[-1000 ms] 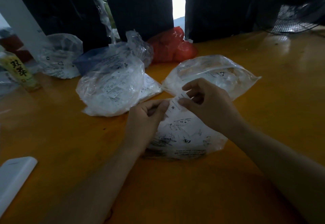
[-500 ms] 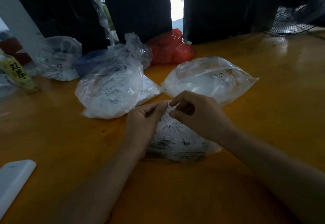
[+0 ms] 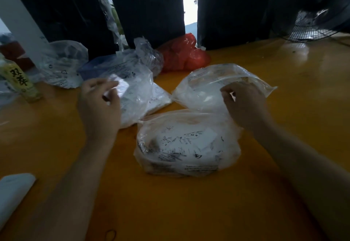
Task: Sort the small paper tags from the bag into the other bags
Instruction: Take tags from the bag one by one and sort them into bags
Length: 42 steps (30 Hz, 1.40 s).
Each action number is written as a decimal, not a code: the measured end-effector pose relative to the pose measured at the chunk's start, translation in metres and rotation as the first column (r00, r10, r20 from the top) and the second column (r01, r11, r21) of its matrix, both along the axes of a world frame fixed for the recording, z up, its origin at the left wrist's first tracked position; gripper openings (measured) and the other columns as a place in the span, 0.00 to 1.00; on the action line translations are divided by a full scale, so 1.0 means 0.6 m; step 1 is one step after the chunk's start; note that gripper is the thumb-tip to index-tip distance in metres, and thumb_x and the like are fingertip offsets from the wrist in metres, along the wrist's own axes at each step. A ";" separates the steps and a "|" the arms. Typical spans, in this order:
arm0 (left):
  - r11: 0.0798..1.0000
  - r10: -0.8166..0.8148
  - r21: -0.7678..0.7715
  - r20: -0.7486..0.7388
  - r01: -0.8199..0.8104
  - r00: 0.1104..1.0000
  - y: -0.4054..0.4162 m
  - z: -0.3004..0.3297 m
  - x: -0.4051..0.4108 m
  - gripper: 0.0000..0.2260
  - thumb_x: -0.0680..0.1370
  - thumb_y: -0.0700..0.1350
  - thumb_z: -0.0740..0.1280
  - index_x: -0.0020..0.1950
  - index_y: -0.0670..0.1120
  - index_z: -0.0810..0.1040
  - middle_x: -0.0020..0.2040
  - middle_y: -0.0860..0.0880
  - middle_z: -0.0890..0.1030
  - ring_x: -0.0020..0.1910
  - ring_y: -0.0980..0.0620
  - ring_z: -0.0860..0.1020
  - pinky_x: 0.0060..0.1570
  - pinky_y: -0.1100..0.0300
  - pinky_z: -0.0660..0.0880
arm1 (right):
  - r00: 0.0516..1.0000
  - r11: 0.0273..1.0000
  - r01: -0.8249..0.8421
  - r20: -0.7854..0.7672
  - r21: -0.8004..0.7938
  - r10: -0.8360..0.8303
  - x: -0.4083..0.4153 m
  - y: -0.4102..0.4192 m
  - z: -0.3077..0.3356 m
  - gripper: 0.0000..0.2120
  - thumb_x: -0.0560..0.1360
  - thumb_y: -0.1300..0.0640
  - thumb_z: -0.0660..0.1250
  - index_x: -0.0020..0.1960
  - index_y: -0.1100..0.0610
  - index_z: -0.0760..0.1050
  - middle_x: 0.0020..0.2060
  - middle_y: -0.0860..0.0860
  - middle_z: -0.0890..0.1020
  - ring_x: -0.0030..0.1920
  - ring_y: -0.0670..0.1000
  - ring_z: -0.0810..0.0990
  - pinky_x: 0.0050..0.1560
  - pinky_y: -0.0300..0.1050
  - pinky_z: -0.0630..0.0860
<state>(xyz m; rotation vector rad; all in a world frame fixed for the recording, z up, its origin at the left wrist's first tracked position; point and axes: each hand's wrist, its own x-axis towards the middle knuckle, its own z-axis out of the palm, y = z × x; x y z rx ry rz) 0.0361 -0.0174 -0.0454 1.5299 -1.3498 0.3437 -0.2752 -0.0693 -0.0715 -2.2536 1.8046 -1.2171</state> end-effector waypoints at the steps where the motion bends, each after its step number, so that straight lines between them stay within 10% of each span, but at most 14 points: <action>1: 0.997 0.055 0.049 0.010 -0.056 0.998 -0.009 -0.001 0.025 0.11 0.83 0.37 0.67 0.62 0.43 0.84 0.66 0.39 0.75 0.59 0.50 0.75 0.56 0.69 0.72 | 0.996 0.997 0.049 -0.083 0.051 -0.045 -0.010 -0.013 -0.007 0.11 0.83 0.57 0.64 0.62 0.55 0.82 0.59 0.54 0.84 0.58 0.53 0.79 0.65 0.50 0.67; 6: 0.803 0.152 0.527 0.270 -0.278 0.951 -0.044 -0.044 0.048 0.14 0.84 0.46 0.62 0.66 0.56 0.83 0.74 0.43 0.64 0.69 0.36 0.61 0.70 0.41 0.61 | 0.939 0.959 0.137 -0.342 0.249 -0.045 -0.024 -0.042 -0.036 0.16 0.82 0.58 0.62 0.68 0.52 0.78 0.62 0.57 0.81 0.63 0.58 0.77 0.68 0.53 0.69; 12: 0.766 0.038 0.598 0.325 -0.237 0.945 -0.050 -0.046 0.046 0.28 0.80 0.58 0.42 0.76 0.62 0.71 0.76 0.51 0.68 0.72 0.44 0.60 0.69 0.43 0.56 | 0.949 0.965 0.157 -0.301 0.208 -0.090 -0.025 -0.042 -0.032 0.10 0.80 0.58 0.66 0.58 0.53 0.83 0.55 0.54 0.84 0.56 0.56 0.79 0.61 0.50 0.73; 18: 0.760 -0.143 0.650 0.168 -0.001 0.975 -0.040 -0.047 0.024 0.33 0.78 0.55 0.38 0.84 0.55 0.55 0.80 0.53 0.69 0.78 0.52 0.66 0.78 0.46 0.43 | 0.952 0.933 0.147 -0.304 0.329 -0.043 -0.021 -0.040 -0.035 0.19 0.83 0.46 0.63 0.72 0.47 0.74 0.66 0.60 0.75 0.66 0.63 0.73 0.68 0.56 0.70; 33: 0.998 0.017 0.061 0.139 -0.026 0.990 -0.010 -0.049 -0.001 0.20 0.81 0.49 0.53 0.61 0.42 0.80 0.63 0.41 0.77 0.68 0.39 0.69 0.67 0.47 0.62 | 0.989 0.988 0.132 0.058 0.079 -0.137 -0.028 -0.036 -0.020 0.08 0.80 0.53 0.70 0.52 0.57 0.84 0.49 0.51 0.85 0.52 0.53 0.81 0.51 0.47 0.73; 38: 0.975 -0.223 0.046 0.216 0.218 0.951 0.012 -0.056 -0.057 0.18 0.83 0.47 0.53 0.54 0.43 0.82 0.53 0.46 0.81 0.58 0.44 0.75 0.57 0.55 0.63 | 0.984 0.992 0.126 0.124 0.001 -0.125 -0.029 -0.031 -0.016 0.10 0.81 0.53 0.69 0.45 0.58 0.83 0.38 0.47 0.79 0.39 0.47 0.75 0.40 0.39 0.64; 42: 0.867 -0.471 0.147 -0.064 0.475 0.880 0.031 -0.056 -0.097 0.15 0.84 0.45 0.56 0.54 0.46 0.82 0.50 0.53 0.82 0.53 0.55 0.78 0.55 0.61 0.73 | 0.977 0.999 0.028 0.214 -0.038 -0.020 -0.021 -0.014 -0.002 0.05 0.79 0.54 0.70 0.49 0.54 0.84 0.42 0.43 0.82 0.40 0.35 0.76 0.39 0.21 0.66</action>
